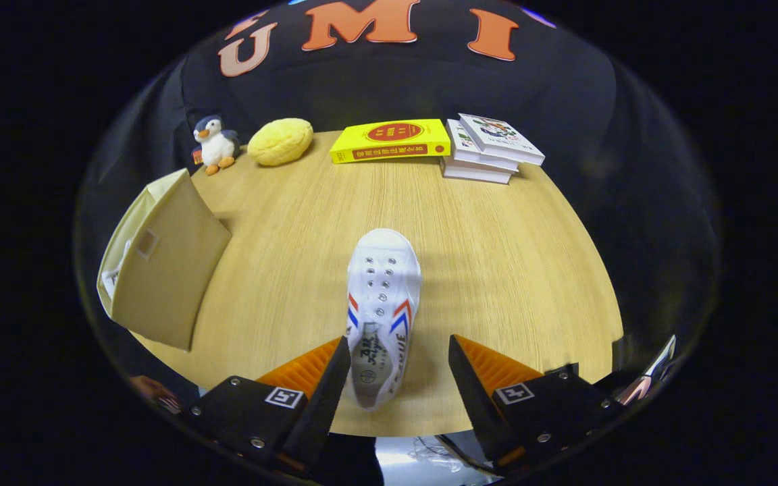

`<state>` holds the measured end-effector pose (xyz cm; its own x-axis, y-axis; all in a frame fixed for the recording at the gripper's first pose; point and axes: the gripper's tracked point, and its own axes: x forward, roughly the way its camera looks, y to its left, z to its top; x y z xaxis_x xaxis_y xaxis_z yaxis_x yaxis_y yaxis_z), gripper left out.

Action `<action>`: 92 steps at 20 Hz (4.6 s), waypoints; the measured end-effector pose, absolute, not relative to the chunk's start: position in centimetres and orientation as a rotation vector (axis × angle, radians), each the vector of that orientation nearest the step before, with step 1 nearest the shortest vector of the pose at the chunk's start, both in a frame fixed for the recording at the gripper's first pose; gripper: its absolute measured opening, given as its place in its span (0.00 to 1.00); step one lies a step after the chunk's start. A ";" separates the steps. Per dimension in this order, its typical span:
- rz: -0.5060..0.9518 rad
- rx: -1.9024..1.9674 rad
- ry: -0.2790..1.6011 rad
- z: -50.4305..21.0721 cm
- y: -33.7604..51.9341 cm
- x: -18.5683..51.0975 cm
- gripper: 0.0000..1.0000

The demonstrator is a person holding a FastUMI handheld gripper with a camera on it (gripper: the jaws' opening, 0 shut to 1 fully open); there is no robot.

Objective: Open the storage box then place both shoes into the box .Put the left shoe in first, then the right shoe, with the right side of both shoes facing outward in a uniform manner.

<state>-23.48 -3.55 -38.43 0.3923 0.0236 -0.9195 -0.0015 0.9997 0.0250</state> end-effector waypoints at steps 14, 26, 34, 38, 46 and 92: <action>0.130 -0.213 1.174 -43.5 -3.8 -23.3 0.44; -0.067 -0.073 1.109 -45.5 -6.7 -20.5 0.12; 0.015 0.060 1.138 -45.6 -5.6 -20.1 0.01; -0.018 0.205 1.125 -44.3 -4.3 -19.9 0.01; -0.039 0.195 1.064 -42.8 -3.9 -18.3 0.00; 0.023 0.320 0.724 -23.2 5.3 -9.9 0.00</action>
